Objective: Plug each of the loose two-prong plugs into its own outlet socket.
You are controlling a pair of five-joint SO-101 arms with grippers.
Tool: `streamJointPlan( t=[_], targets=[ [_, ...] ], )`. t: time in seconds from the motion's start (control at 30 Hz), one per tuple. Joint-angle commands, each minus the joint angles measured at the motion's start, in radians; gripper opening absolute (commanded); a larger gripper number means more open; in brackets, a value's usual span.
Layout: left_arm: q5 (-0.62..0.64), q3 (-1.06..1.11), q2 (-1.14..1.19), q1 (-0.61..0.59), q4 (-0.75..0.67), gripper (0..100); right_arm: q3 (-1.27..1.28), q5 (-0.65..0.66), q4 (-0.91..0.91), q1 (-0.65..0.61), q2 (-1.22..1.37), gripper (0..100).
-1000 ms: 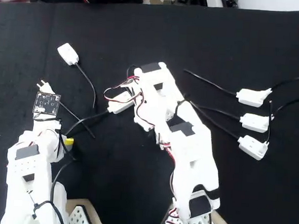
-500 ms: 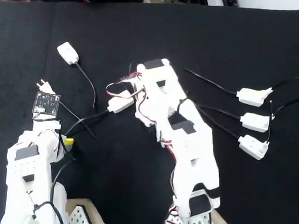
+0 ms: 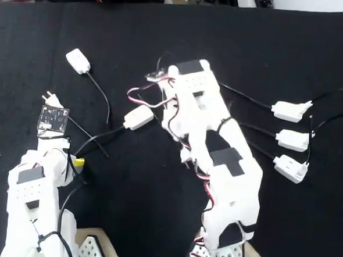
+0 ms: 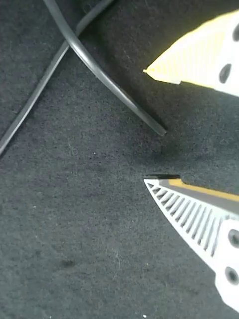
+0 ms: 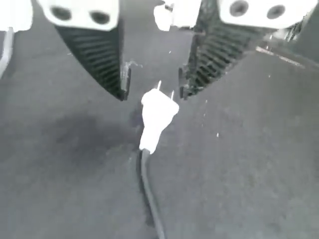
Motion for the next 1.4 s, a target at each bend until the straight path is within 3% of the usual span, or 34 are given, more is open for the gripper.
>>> streamJointPlan(
  t=[0.0,0.27,0.57,0.8,1.0,1.23,1.37],
  targets=[
    [-0.005,-0.025,-0.017,-0.012,0.002,30,0.062,-0.009,0.031,-0.003,-0.054,17.0],
    [-0.005,-0.025,-0.017,-0.015,0.003,30,0.047,-0.008,0.023,0.000,-0.004,17.0],
    [-0.005,-0.025,-0.017,-0.015,0.003,30,-0.188,-0.008,0.026,0.038,0.237,17.0],
    [-0.005,-0.025,-0.017,-0.013,0.003,30,-0.162,0.021,0.025,0.044,0.294,16.5],
    [-0.005,-0.025,-0.017,-0.013,0.003,30,-0.162,0.020,0.025,0.040,0.300,1.5],
    [-0.005,-0.025,-0.017,-0.015,0.003,30,-0.114,0.031,0.021,0.029,0.298,15.5],
    [-0.005,-0.025,-0.017,-0.015,0.003,30,-0.148,0.023,0.023,0.025,0.292,1.0]
  ],
)
